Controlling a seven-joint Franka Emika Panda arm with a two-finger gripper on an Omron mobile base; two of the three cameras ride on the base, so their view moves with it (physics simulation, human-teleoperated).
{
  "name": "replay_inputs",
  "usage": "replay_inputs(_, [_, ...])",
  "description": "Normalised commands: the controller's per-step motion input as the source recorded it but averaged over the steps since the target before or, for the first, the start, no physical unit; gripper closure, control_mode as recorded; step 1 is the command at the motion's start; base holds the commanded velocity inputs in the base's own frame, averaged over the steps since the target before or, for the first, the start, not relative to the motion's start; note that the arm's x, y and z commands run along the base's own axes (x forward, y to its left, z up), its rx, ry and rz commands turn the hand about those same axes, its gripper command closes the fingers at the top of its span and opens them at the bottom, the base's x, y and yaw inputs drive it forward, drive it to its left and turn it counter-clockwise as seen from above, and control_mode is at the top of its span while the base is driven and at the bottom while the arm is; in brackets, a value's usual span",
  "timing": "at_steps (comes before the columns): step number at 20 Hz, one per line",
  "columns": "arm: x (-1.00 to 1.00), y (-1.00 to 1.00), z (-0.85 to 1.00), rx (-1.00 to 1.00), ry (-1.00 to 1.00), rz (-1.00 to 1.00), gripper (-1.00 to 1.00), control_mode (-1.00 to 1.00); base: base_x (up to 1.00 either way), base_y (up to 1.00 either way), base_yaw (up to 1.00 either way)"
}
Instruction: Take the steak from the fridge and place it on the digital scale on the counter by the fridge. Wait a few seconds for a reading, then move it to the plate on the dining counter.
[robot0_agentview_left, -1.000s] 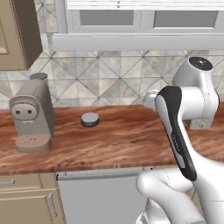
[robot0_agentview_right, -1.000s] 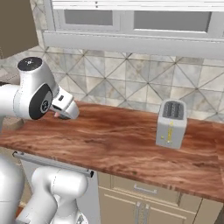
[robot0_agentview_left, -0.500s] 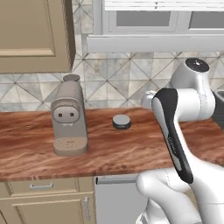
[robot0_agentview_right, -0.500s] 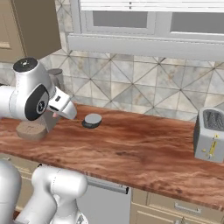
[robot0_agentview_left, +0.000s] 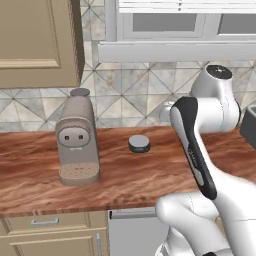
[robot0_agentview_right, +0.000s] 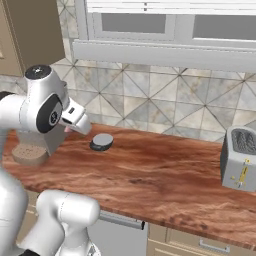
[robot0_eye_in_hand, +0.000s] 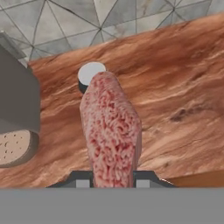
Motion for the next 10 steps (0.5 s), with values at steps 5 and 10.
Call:
replay_inputs(5, [0.78,0.07,-0.29,0.0,0.07,0.0,1.0,-1.0,0.0,0.0,0.0])
replay_inputs(10, [0.86,0.08,-0.55,0.0,0.12,0.0,1.0,-1.0,0.0,0.0,0.0])
